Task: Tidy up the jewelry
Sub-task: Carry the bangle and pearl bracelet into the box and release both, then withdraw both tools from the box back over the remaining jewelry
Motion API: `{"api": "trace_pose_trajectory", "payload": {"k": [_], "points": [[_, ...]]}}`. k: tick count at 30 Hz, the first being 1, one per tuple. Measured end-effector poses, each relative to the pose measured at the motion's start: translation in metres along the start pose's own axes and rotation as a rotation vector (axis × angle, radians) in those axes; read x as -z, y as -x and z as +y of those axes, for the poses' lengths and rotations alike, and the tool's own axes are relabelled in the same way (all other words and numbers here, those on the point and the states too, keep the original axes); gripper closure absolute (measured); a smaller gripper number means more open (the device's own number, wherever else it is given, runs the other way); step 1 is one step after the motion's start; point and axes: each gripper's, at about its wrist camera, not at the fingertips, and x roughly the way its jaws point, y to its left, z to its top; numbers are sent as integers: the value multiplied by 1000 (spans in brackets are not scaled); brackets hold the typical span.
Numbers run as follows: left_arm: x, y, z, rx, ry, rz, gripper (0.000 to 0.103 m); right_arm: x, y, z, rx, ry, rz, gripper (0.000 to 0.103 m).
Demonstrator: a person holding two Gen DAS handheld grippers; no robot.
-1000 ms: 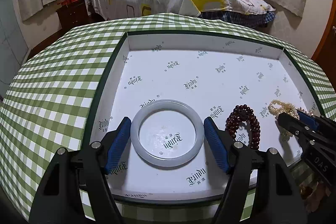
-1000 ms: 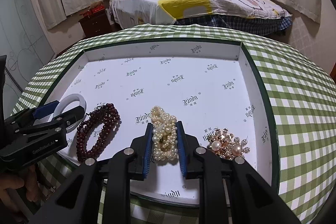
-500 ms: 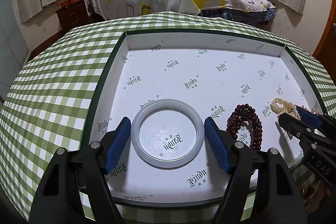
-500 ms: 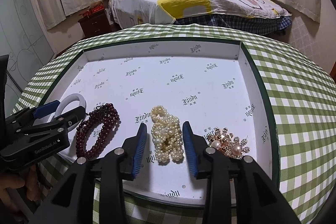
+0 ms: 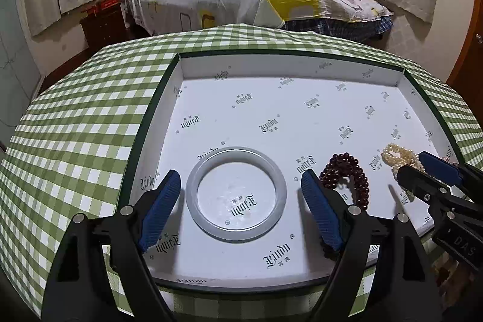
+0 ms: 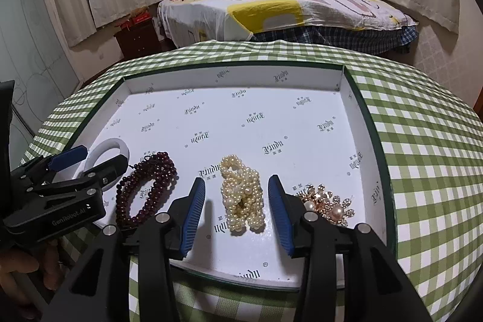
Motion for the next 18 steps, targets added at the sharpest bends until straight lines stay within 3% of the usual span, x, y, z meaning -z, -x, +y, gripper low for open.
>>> {"api": "trace_pose_trajectory", "payload": {"k": [6,18], "points": [[2,18,2,18,16,-30,22,-2,16,1,-5,-6,-34,59],[15,101,11,64,59,-220,22,8,74,8,18,12,-148,59]]}}
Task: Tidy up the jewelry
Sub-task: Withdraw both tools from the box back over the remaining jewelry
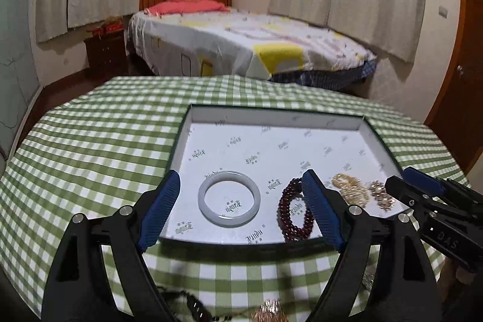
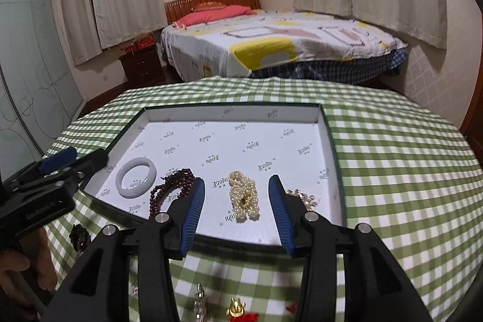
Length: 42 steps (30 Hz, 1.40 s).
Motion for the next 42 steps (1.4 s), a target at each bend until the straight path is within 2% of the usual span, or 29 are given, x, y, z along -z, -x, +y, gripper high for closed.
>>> {"api": "trace_pose_trajectory", "payload": {"k": [6,13,27,38,42], "points": [[14,42,1,-20,0,-87,22,13,25,2,13,5,-37,59],[42,71,9,-52,-13,-112,22,35,45,-1,30,4,-73,59],[101,79,36,-110,30,4,22,90,59,-5,51,2,-36,59],[92,43,45,-105,100,114,22,96,57,-4,37,-4,-22,59],[88,29,43,-108,91,149,30,95,57,-6,34,-11,-20,59]]}}
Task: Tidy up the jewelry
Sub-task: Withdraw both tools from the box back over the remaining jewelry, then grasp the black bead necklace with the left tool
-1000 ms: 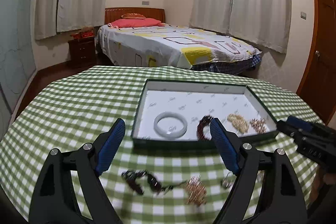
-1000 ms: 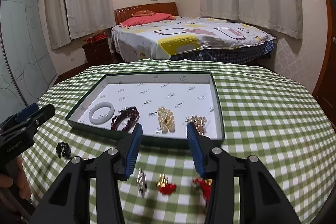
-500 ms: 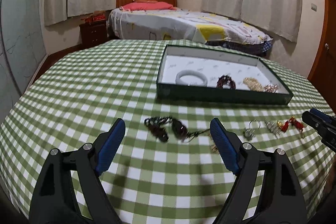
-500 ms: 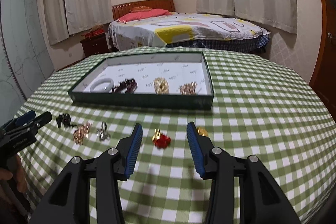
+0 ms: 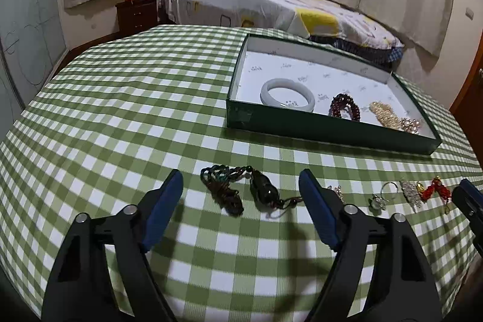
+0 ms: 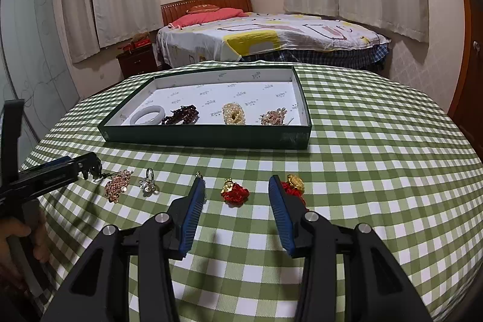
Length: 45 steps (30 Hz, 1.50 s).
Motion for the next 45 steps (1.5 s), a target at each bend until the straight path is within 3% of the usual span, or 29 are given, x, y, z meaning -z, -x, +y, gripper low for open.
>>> {"api": "trace_pose_trajectory", "payload": {"k": [2,5,15,20,28,32,36,40,45], "points": [[-2,-5,-2,1,-4,16,37,-1,0,-1,-1,-3,1,59],[-3,-6,-3,10,-2,21,37,-2,0,-2,-5,-10,0,59],[3,-12,3,11,-22,69,62,-1,0,-2,-9,-12,2,59],[4,-3,6,22,0,55,62,0,0,-2,-10,-13,5,59],[-3,-11,-6,34,-62,55,62,1,-1,-1,-9,-12,12,59],[-2,-10,2,29,-19,56,58,2,-1,-1,-10,-13,13,59],[0,-12,6,21,-12,58,41,2,-2,-2,-13,-17,18,59],[1,-17,4,20,-13,66,40,3,-4,-2,-15,-17,24,59],[0,-16,7,36,-15,57,78,3,-5,-4,-15,-27,27,59]]}}
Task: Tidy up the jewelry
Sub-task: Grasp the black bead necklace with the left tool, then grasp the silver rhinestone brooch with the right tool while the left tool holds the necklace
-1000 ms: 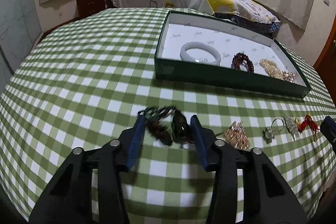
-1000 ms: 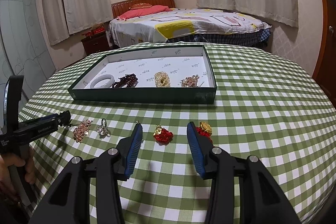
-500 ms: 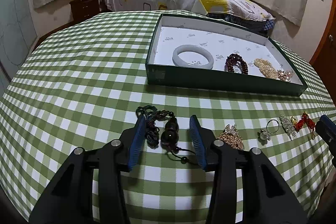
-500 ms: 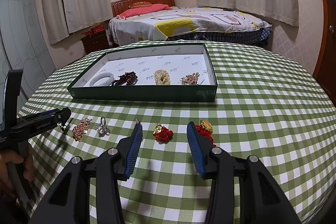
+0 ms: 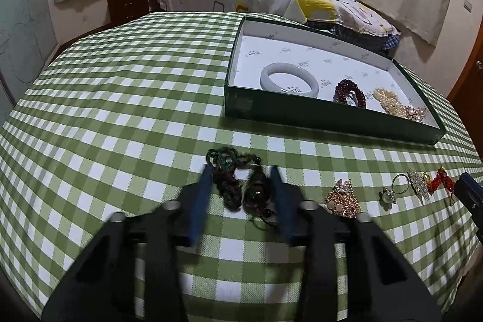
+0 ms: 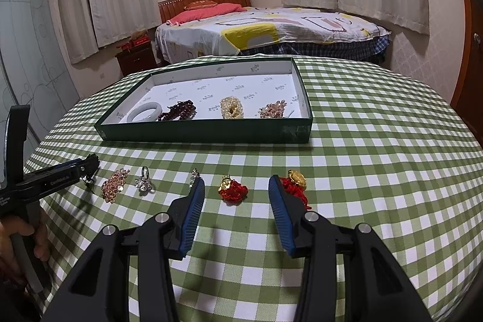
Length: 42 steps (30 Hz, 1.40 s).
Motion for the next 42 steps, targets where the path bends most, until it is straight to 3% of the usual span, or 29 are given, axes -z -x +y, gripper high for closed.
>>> {"api": "trace_pose_trajectory", "payload": {"k": [13,16,23,37,42], "points": [[6,5,-3,20,-16,-18,82,1,-3,2,-6,12,9,59],[4,12,-4,7,-32,-45,92,1,-5,3,-11,18,17,59],[3,13,0,11,-24,-38,92,-2,-10,14,-37,49,29,59],[3,17,4,18,-9,-45,95,-6,-46,41,-82,122,137,77],[2,17,3,16,-12,-45,95,-4,-48,39,-71,129,160,89]]}}
